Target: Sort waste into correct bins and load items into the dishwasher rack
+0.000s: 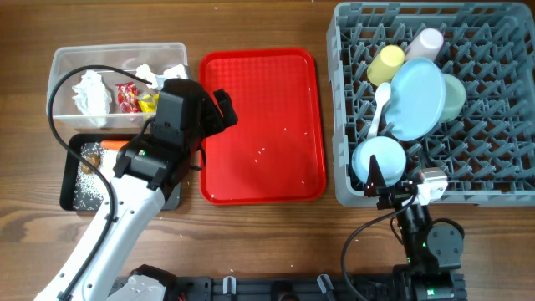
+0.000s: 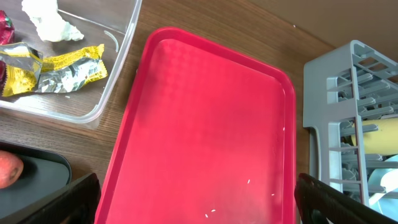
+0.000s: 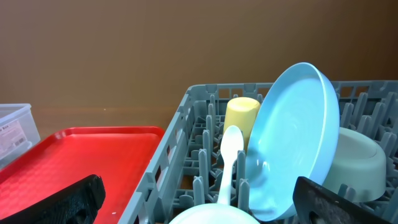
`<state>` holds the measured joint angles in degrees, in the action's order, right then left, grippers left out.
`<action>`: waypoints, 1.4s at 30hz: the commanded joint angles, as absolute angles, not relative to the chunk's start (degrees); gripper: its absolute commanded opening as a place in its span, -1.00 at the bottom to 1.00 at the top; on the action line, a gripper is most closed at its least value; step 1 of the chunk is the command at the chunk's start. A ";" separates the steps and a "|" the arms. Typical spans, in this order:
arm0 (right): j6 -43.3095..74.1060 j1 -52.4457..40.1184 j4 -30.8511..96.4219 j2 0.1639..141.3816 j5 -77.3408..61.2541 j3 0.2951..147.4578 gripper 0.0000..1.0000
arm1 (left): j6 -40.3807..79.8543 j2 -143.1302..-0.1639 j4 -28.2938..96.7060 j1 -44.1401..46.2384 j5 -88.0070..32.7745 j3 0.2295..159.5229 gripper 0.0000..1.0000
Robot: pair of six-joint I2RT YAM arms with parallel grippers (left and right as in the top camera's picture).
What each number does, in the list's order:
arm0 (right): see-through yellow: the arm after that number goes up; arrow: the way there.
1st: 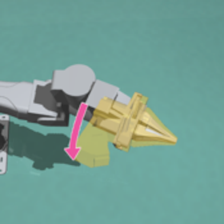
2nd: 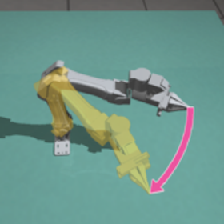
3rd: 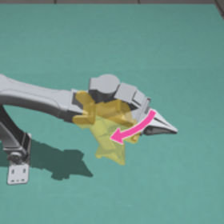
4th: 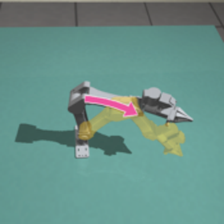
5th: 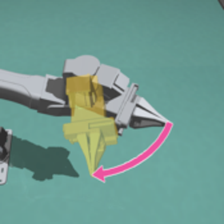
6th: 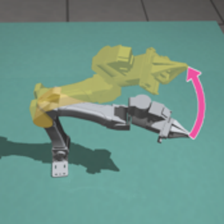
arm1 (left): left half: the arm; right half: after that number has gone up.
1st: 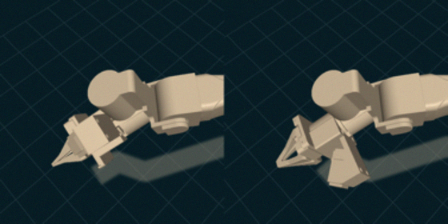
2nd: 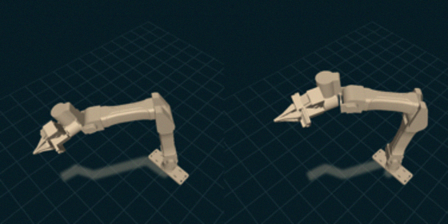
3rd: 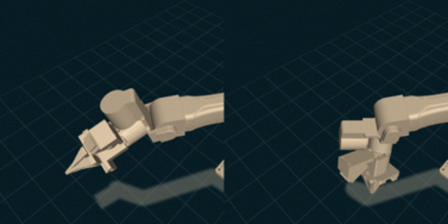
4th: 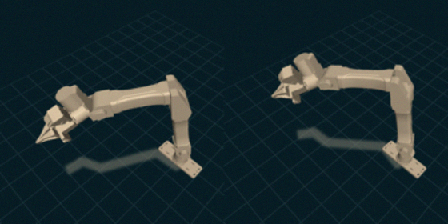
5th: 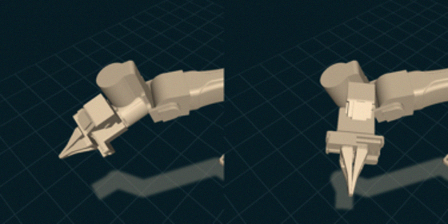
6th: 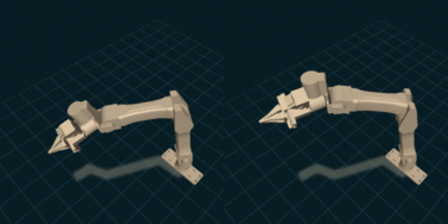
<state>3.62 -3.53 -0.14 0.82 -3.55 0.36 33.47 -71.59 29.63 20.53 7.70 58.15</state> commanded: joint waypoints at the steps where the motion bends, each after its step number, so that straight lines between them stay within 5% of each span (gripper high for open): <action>1: 4.56 -3.29 -0.14 0.25 -2.57 0.30 0.99 | 33.21 -71.81 29.45 20.36 8.86 58.83 1.00; 11: 4.51 -3.29 -0.12 0.25 -2.57 0.30 1.00 | 33.23 -68.64 30.61 20.56 8.86 58.83 1.00; 25: 4.54 -3.29 -0.14 0.25 -2.57 0.30 0.99 | 33.23 -38.81 32.40 12.32 8.88 56.25 1.00; 34: 4.56 -3.29 -0.14 0.25 -2.57 0.30 0.99 | 33.28 -24.60 30.96 8.82 9.32 40.07 1.00; 42: 4.54 -3.29 -0.14 0.25 -2.57 0.30 0.99 | 35.77 -13.04 14.35 8.80 8.43 21.47 1.00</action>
<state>3.64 -3.53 0.03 0.82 -3.53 0.36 33.58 -17.10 20.36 9.23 8.29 28.51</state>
